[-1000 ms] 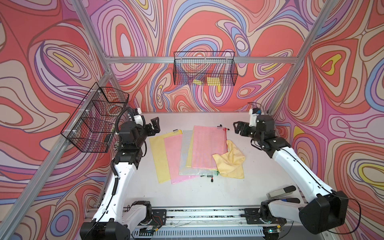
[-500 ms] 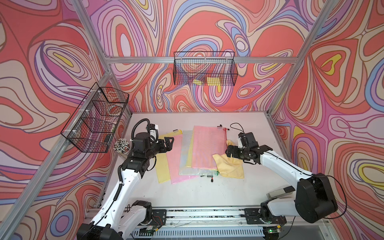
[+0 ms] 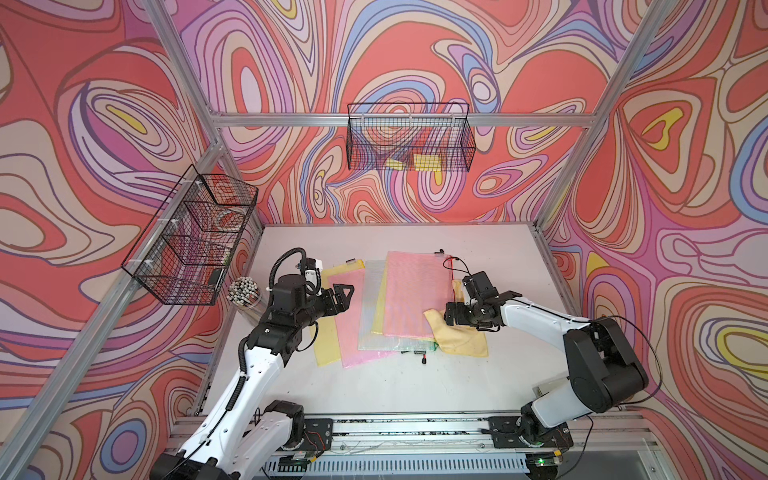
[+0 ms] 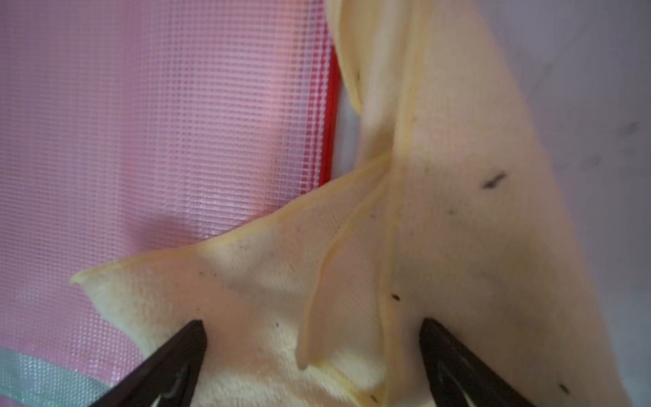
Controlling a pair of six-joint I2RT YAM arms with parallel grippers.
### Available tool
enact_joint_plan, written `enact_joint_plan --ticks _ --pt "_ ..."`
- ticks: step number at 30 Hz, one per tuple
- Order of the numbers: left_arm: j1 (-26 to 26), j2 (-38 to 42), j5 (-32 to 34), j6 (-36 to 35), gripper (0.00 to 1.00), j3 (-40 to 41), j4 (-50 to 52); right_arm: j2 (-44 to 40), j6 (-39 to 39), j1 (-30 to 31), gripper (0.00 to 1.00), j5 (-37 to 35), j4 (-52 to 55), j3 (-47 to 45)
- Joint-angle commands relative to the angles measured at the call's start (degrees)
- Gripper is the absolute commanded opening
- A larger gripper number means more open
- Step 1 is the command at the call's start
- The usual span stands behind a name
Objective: Wipe the document bag
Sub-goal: Wipe the dirt from the document bag.
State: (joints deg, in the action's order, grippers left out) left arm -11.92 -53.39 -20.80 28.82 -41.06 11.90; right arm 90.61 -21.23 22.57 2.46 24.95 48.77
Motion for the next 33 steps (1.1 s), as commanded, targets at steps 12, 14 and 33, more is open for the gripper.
enact_joint_plan --ticks 12,14,33 --pt "-1.2 -0.9 0.0 0.1 0.78 1.2 -1.0 4.6 -9.7 4.9 0.55 -5.2 3.2 1.1" --pt "-1.3 -1.3 0.0 0.1 0.78 1.3 -1.1 2.3 -10.6 4.9 0.46 -6.8 4.7 1.0" --pt "-7.7 -14.1 -1.0 1.6 0.78 -1.8 -4.1 -9.9 -9.3 4.9 0.0 -6.2 14.8 15.2"
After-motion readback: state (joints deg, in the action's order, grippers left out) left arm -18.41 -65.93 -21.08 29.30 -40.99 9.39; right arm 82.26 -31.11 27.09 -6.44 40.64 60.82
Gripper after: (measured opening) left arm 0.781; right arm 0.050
